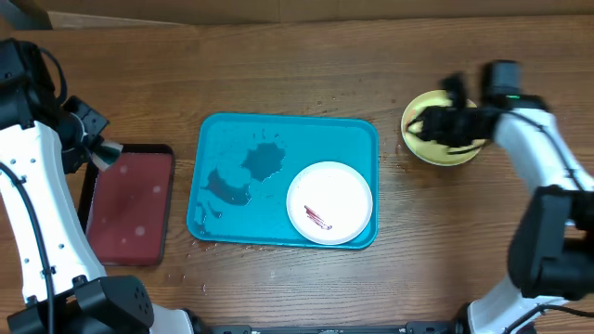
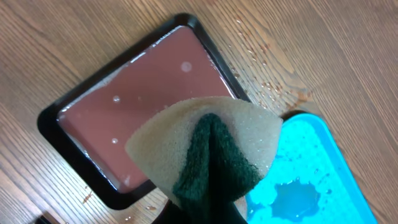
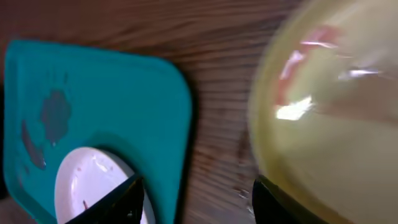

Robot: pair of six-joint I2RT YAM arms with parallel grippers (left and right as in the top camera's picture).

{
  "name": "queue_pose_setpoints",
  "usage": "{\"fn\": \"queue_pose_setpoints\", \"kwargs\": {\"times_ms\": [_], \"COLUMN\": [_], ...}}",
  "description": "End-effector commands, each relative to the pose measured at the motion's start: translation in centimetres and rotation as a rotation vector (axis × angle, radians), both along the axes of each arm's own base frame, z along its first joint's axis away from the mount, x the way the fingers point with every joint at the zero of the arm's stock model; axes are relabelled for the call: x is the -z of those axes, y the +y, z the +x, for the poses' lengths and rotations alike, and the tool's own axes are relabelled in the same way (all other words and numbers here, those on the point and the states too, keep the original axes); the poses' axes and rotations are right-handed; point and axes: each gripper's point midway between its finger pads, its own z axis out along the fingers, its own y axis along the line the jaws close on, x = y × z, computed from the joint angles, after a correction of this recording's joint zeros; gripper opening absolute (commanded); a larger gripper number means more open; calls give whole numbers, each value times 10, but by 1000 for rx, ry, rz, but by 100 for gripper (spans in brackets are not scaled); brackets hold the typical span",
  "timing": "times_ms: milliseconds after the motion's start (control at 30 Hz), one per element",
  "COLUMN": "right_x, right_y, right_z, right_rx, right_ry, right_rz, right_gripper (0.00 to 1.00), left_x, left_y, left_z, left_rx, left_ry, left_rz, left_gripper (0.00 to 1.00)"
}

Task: Clean dirty plates on tray and stack at the side
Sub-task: 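Grasp the white plate rim with the right gripper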

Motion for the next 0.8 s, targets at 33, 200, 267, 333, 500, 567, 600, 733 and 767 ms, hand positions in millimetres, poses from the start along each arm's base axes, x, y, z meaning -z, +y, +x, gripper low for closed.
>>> {"fn": "queue_pose_setpoints", "kwargs": {"times_ms": [33,200,267,333,500,567,600,733,767], "right_x": [8,16,21,27,40,46,49,65,67], "right_y": [37,78,86,91,106,111,112,113,113], "right_z": [-4,-20,-26,-30,-47,-52,-53,-58,-58], "right_rx": [-179,-393,-459,-506,-678,-692,-695,-704,-705], "right_ry": [-89,-149,-153,-149,-144,-124,-113,-68,-63], "right_rz": [-264,-387,-402,-408,-319,-285,-277,-264,-264], "right_gripper": [58,63,64,64,64,64,63,60,57], "left_x": [3,3,3,3,3,3,3,3,3], "left_y": [-9,-11,-11,-11,-11,-11,-11,-11,-10], "left_z": [6,6,7,7,6,6,6,7,7], "left_rx": [48,55,55,55,54,54,54,54,54], "left_ry": [7,7,7,7,8,8,8,7,7], "left_rz": [-1,0,0,0,2,3,3,4,4], "left_gripper": [4,4,4,4,4,4,4,4,4]}}
